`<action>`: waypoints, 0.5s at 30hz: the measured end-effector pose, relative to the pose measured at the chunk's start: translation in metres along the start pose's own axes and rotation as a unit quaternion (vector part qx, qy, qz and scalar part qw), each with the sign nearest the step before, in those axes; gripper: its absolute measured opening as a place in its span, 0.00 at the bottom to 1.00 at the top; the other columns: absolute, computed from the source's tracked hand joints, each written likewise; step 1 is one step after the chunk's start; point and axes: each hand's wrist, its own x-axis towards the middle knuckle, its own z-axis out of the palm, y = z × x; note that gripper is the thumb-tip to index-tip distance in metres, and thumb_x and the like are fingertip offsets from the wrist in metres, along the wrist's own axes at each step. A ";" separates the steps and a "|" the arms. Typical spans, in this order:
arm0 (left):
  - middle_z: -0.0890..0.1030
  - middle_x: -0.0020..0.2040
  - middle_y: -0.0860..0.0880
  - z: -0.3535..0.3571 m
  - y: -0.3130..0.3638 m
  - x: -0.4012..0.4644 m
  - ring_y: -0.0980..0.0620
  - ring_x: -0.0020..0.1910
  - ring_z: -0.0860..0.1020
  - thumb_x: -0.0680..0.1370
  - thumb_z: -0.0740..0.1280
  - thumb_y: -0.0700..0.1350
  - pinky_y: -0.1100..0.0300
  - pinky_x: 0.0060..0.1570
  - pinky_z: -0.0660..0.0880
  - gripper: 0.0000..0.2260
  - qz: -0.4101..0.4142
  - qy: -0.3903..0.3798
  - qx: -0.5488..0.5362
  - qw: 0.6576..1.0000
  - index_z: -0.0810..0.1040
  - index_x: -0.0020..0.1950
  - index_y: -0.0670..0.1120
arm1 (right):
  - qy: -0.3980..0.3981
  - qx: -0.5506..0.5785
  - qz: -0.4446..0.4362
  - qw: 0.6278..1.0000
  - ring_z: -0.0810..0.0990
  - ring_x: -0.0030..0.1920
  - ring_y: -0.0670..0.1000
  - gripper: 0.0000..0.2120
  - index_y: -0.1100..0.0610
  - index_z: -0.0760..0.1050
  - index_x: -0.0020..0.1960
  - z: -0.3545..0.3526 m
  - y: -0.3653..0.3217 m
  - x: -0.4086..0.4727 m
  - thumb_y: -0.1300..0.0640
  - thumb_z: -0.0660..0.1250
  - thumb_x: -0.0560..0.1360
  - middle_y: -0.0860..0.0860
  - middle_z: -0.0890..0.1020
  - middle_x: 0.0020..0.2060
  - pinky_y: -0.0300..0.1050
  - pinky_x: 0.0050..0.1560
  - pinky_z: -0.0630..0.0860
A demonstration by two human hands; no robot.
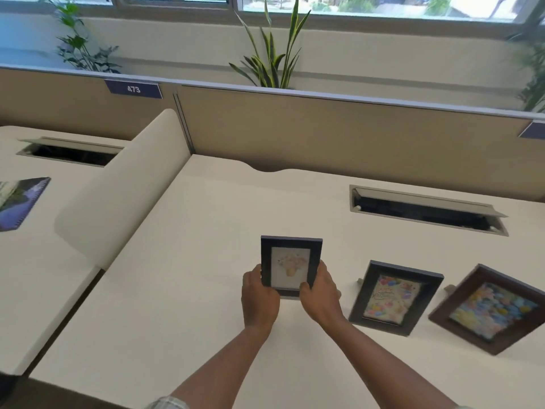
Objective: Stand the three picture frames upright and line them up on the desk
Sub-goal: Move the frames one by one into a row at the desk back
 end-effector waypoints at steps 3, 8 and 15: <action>0.69 0.53 0.53 -0.013 0.007 0.025 0.54 0.51 0.72 0.72 0.62 0.33 0.65 0.44 0.73 0.22 0.025 -0.003 -0.004 1.000 0.73 0.64 0.50 | -0.009 -0.029 0.039 0.999 0.73 0.58 0.57 0.28 0.46 0.60 0.70 0.003 -0.022 0.020 0.57 0.63 0.71 0.53 0.73 0.57 0.58 0.60 0.68; 0.69 0.52 0.53 -0.032 0.026 0.075 0.52 0.51 0.72 0.70 0.64 0.32 0.64 0.42 0.73 0.24 0.031 -0.013 -0.009 0.999 0.73 0.64 0.49 | -0.018 -0.022 0.025 0.999 0.74 0.60 0.60 0.33 0.50 0.58 0.74 0.004 -0.064 0.060 0.58 0.64 0.72 0.56 0.74 0.59 0.63 0.60 0.74; 0.74 0.60 0.42 -0.042 0.049 0.162 0.44 0.60 0.75 0.72 0.70 0.37 0.53 0.51 0.79 0.22 -0.002 -0.027 -0.011 1.000 0.73 0.65 0.48 | -0.015 0.023 -0.017 0.999 0.75 0.61 0.57 0.28 0.50 0.67 0.65 0.020 -0.114 0.122 0.57 0.70 0.67 0.54 0.75 0.61 0.60 0.57 0.79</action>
